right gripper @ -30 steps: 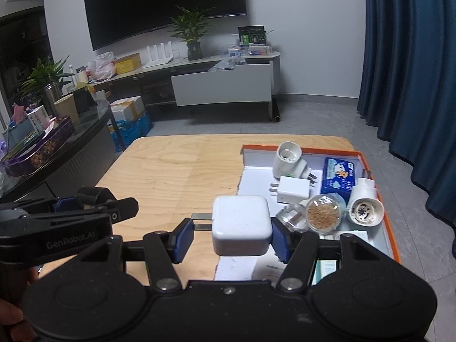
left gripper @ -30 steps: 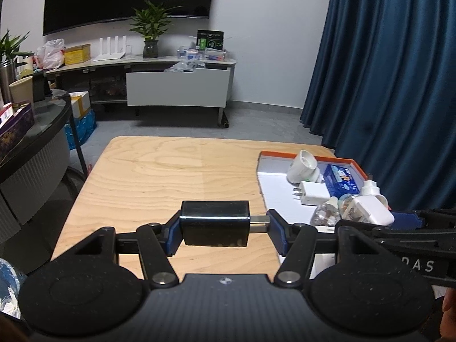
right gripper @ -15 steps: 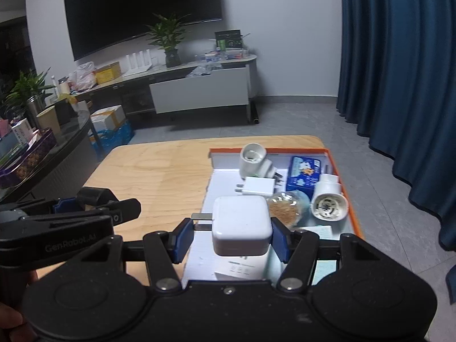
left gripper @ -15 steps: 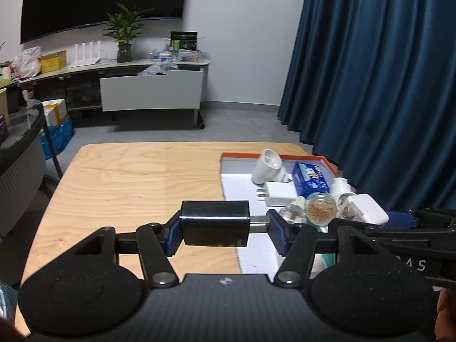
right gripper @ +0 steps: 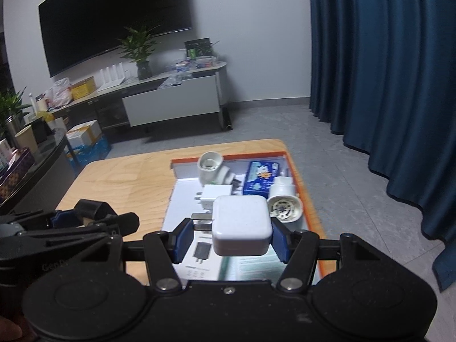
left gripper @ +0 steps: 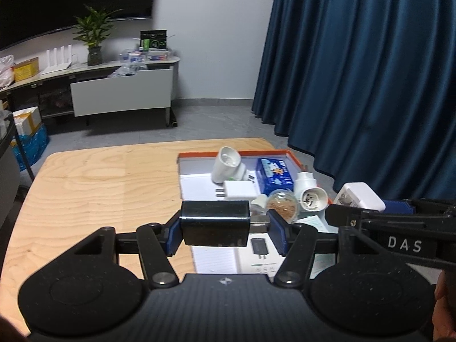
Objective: Organize rigid objects
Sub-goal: 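Carry black charger with left tool while right tool carries white charger to box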
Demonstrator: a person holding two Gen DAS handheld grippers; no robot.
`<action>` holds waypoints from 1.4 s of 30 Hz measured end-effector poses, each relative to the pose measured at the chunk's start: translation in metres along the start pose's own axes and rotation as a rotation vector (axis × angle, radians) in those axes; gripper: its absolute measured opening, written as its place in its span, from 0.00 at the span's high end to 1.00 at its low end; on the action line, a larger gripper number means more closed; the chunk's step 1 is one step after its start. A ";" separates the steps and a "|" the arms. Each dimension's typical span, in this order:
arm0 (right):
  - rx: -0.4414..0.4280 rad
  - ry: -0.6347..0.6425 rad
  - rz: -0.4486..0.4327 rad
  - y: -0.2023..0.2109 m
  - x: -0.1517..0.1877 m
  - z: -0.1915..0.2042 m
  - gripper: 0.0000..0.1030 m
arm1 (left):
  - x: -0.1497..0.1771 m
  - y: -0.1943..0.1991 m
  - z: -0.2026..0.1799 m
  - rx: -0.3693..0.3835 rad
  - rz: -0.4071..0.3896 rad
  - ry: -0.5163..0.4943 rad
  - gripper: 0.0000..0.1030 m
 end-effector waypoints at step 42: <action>0.014 -0.030 0.006 -0.036 -0.025 -0.033 0.33 | -0.011 -0.044 -0.027 0.051 0.057 -0.039 0.41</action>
Point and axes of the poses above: each gripper's, at about its wrist camera, not at the fingertips, and y roughly against the way its jaws point, z to its left, x to its underside, the point moved 1 cm from there along -y, roughly the way its jaws point, and after that the axes turned 14 degrees about x, right-handed, at the moved point
